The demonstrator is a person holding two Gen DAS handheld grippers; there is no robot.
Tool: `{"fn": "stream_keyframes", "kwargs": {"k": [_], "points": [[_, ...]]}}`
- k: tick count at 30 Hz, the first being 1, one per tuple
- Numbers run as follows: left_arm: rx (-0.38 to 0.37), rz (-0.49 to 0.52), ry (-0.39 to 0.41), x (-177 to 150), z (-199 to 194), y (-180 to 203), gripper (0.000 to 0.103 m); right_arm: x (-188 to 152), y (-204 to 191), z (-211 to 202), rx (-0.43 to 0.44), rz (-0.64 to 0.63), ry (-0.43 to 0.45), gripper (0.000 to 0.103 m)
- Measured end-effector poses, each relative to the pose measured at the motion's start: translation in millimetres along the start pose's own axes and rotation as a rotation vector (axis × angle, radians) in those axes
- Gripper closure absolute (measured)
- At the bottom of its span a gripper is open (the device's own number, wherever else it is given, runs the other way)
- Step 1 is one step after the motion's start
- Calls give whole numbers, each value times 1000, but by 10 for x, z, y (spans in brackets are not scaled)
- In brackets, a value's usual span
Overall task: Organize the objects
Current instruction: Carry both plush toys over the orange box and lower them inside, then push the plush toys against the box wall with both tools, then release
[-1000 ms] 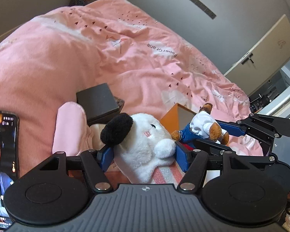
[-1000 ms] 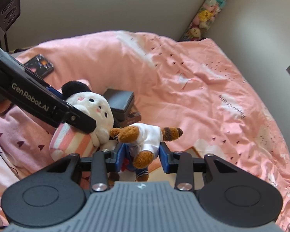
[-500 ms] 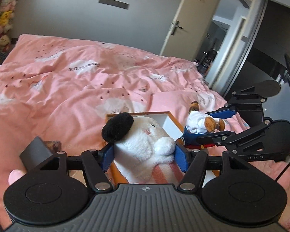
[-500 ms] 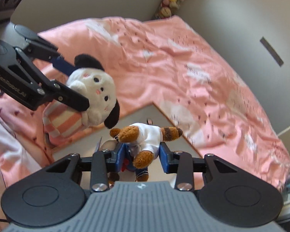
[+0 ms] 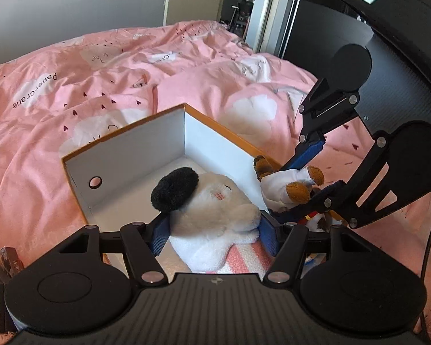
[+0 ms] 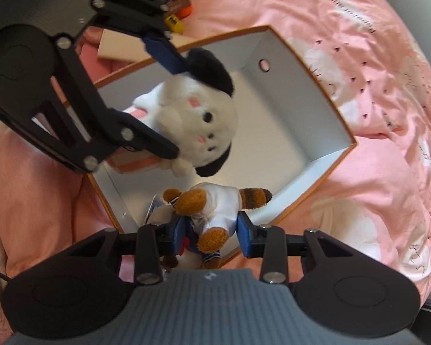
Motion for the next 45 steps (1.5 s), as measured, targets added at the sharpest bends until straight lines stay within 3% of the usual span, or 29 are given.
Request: {"fn": "stream_keyframes", "kwargs": {"k": [6,14,24,29,31,36,38,45], "points": [[-28,52,-98,-73,283,36,30,80,84,282,81,-25,-56,64],[17,92,-179,-118,516,43,30,147,243,507,122,-4,-69,61],[15,94,-266,-211,698,105,30,110,297,828,48,-91,-153,57],[17,26,-305,-201,735,92,30,47,360,659,43,-48,-92,39],[19,-24,-350,-211,756,62,30,15,374,560,22,-28,-63,37],[-17,-115,-423,-250,722,27,30,-72,284,369,16,-20,-10,40],[-71,-148,-471,-282,705,26,31,-98,261,370,20,-28,-12,45],[-77,-227,-465,-324,715,-19,31,-123,216,458,76,-34,-18,61]]}}
Point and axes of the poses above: each gripper's, at about its wrist camera, not at the fingertips, and z roughly the way its jaws point, y to its right, x to its top, the point moved 4 cm from there along z, roughly the way its jaws point, and after that the axes turned 8 degrees about x, right-handed, at the moved point
